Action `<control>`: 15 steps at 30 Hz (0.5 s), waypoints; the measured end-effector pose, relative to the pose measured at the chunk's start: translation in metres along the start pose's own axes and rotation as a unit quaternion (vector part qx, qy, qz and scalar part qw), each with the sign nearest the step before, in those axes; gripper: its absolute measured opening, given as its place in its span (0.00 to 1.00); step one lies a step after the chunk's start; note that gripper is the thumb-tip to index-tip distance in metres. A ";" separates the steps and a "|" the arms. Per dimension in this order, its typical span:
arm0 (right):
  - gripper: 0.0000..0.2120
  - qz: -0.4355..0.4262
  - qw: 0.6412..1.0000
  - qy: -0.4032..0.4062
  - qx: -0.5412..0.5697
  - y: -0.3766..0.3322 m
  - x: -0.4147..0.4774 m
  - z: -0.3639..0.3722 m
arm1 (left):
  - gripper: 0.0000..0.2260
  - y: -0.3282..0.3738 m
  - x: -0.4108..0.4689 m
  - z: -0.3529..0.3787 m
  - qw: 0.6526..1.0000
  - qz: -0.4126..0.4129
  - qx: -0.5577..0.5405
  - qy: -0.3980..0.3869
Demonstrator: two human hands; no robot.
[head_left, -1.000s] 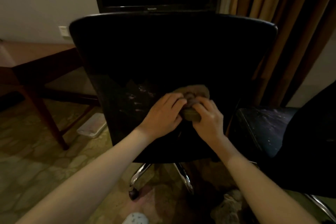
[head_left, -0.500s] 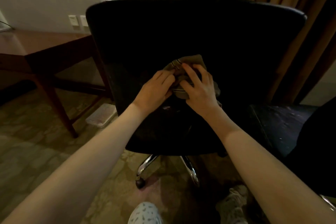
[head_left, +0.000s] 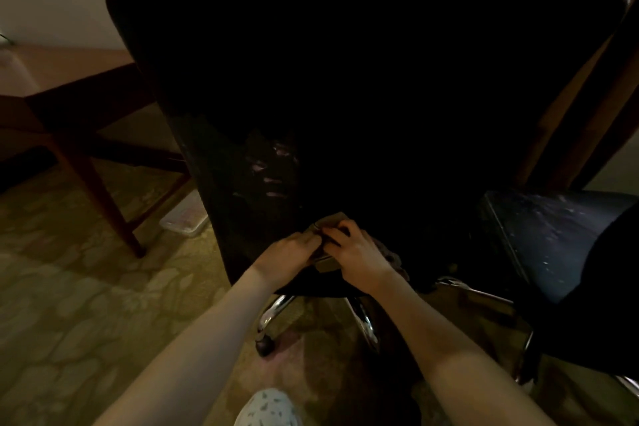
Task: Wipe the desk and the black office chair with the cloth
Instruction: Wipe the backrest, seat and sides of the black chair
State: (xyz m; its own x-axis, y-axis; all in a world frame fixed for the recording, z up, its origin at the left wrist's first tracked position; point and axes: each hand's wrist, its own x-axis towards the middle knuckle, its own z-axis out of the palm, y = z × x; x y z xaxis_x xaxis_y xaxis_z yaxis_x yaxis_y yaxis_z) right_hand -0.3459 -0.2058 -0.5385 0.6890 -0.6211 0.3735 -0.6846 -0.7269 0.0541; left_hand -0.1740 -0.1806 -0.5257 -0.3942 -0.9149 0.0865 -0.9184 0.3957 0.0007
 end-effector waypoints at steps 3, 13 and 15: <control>0.22 0.009 0.999 -0.023 0.028 -0.005 -0.005 -0.008 | 0.18 0.005 -0.006 -0.004 1.000 -0.023 -0.020 -0.007; 0.23 -0.054 0.964 0.260 0.009 -0.038 0.044 -0.103 | 0.19 -0.007 -0.043 -0.108 0.950 0.043 -0.002 0.309; 0.21 -0.071 0.943 0.325 -0.008 -0.044 0.056 -0.127 | 0.18 -0.012 -0.048 -0.138 0.935 0.041 0.012 0.353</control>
State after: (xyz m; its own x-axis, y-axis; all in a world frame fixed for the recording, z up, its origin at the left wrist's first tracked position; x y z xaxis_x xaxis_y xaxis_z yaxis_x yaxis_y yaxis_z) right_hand -0.3071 -0.1712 -0.4021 0.4853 -0.2034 0.8503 -0.6037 -0.7815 0.1576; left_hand -0.1388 -0.1302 -0.3923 -0.3491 -0.5983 0.7212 -0.8901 0.4523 -0.0557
